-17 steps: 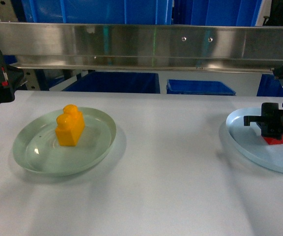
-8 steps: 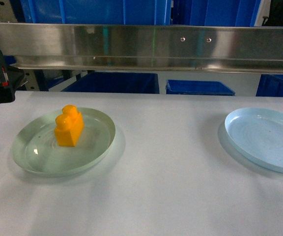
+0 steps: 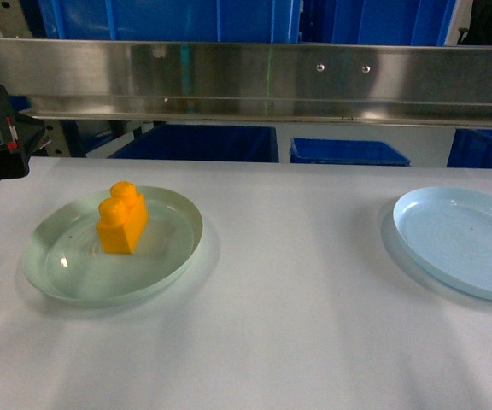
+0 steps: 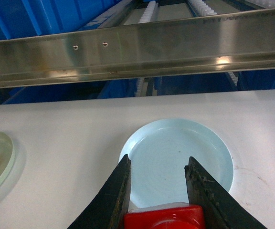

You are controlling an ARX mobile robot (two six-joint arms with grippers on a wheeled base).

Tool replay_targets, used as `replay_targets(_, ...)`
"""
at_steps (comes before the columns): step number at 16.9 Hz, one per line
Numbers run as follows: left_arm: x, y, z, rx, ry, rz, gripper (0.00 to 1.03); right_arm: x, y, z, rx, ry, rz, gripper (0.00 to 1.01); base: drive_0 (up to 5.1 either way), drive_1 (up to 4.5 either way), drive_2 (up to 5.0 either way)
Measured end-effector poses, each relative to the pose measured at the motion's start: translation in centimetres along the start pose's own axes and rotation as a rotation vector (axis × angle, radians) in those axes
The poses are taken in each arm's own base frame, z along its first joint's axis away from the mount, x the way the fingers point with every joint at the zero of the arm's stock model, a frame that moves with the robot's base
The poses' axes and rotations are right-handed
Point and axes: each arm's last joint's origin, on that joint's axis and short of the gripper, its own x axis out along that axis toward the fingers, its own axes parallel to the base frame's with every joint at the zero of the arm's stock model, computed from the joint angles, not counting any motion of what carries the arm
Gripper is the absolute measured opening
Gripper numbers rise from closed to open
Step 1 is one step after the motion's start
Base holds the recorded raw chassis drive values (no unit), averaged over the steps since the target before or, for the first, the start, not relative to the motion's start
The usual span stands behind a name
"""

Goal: Sort and place red and yellow blocks in left bins

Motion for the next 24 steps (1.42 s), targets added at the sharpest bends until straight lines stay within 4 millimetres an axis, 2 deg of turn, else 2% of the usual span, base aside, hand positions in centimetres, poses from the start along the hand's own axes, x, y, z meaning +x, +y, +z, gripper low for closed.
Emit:
replay_targets(5,0.0,0.0,0.0,0.0,0.0,0.001,0.98,-0.7,0.0,0.3,-0.013,-0.02,0.01,0.29,0.0,0.0,0.0)
replay_targets(18,0.2,-0.2,0.0,0.001,0.027,0.009,0.98,-0.5,-0.2,0.2,-0.037,-0.021,-0.026,0.28,0.0,0.0,0.0)
replay_targets(21,2.9,-2.4,2.6,0.006,0.03,-0.042,0.98,-0.5,-0.2,0.2,-0.037,-0.021,-0.026,0.28,0.0,0.0,0.0)
replay_targets(24,4.6,-3.2,3.0,0.003,0.081,-0.041,0.98,-0.5,-0.2,0.2,-0.037,-0.022,-0.026,0.28,0.0,0.0,0.0)
